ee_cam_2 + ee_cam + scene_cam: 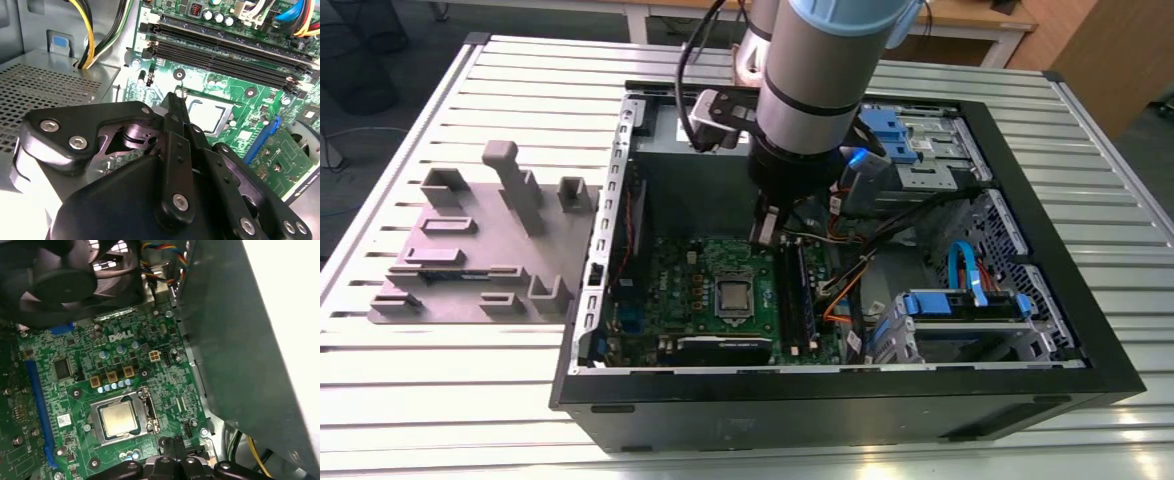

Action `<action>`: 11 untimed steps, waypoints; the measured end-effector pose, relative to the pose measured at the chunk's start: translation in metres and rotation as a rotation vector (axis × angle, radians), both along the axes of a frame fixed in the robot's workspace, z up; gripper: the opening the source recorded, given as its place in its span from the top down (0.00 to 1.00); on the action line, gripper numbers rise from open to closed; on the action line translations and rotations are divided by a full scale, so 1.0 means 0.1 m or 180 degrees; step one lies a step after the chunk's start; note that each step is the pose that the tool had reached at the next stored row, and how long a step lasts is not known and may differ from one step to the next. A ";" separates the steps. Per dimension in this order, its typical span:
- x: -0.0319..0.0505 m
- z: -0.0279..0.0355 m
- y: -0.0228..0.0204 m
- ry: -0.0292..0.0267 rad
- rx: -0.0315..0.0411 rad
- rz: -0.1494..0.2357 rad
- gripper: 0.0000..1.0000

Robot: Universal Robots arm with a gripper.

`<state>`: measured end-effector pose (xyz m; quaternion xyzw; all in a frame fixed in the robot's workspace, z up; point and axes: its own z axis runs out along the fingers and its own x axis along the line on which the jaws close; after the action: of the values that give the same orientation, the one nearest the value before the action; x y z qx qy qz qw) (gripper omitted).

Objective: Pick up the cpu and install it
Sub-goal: 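Install the first cpu locking lever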

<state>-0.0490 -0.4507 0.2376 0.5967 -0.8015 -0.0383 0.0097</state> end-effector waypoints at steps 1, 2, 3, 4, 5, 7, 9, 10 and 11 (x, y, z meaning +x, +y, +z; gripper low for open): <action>-0.002 0.000 -0.005 0.0000 0.0000 0.0019 0.90; -0.005 0.000 -0.009 -0.0001 -0.0001 0.0037 0.90; -0.007 0.000 -0.011 -0.0001 -0.0002 0.0057 0.90; -0.008 0.000 -0.011 -0.0001 -0.0005 0.0081 0.90; -0.008 0.000 -0.011 -0.0001 -0.0009 0.0107 0.90; -0.009 0.000 -0.012 0.0000 -0.0015 0.0175 0.90; -0.009 0.000 -0.013 -0.0002 -0.0015 0.0255 0.90; -0.009 -0.001 -0.013 -0.0004 -0.0015 0.0297 0.90; -0.009 -0.001 -0.013 -0.0007 -0.0015 0.0337 0.90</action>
<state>-0.0500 -0.4521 0.2376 0.6384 -0.7688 -0.0352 0.0123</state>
